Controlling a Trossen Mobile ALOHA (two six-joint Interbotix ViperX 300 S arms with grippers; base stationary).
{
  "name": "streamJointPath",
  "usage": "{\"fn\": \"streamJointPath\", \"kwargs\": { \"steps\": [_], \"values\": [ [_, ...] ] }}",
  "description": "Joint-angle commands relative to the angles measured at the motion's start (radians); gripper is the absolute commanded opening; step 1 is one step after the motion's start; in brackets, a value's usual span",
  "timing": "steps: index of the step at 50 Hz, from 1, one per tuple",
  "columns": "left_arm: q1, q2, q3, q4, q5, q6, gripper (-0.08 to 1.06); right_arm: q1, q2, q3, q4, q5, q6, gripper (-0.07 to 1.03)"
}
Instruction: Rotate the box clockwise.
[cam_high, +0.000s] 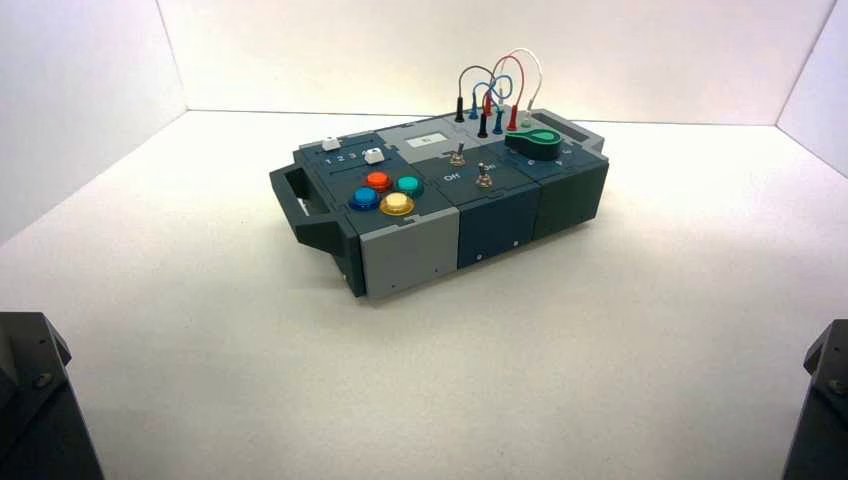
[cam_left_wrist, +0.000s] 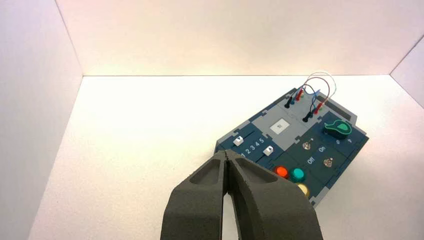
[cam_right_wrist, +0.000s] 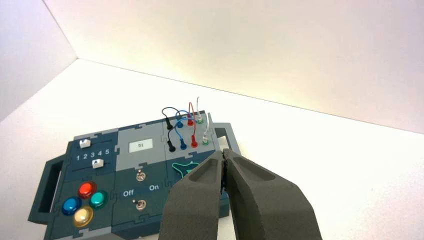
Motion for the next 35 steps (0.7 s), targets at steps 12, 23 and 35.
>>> {"fn": "streamJointPath", "kwargs": {
  "steps": [12, 23, 35],
  "values": [
    [0.006, 0.015, -0.015, -0.002, -0.005, -0.003, -0.03, -0.005, 0.005, -0.014, -0.002, -0.012, 0.002, -0.02],
    [0.002, 0.037, -0.018, -0.014, -0.003, 0.002, -0.03, -0.003, 0.014, -0.026, 0.000, -0.014, 0.003, -0.02],
    [-0.138, 0.216, -0.043, -0.054, 0.005, 0.005, -0.03, -0.003, 0.181, -0.149, 0.000, 0.012, -0.002, -0.02]
  ]
}}
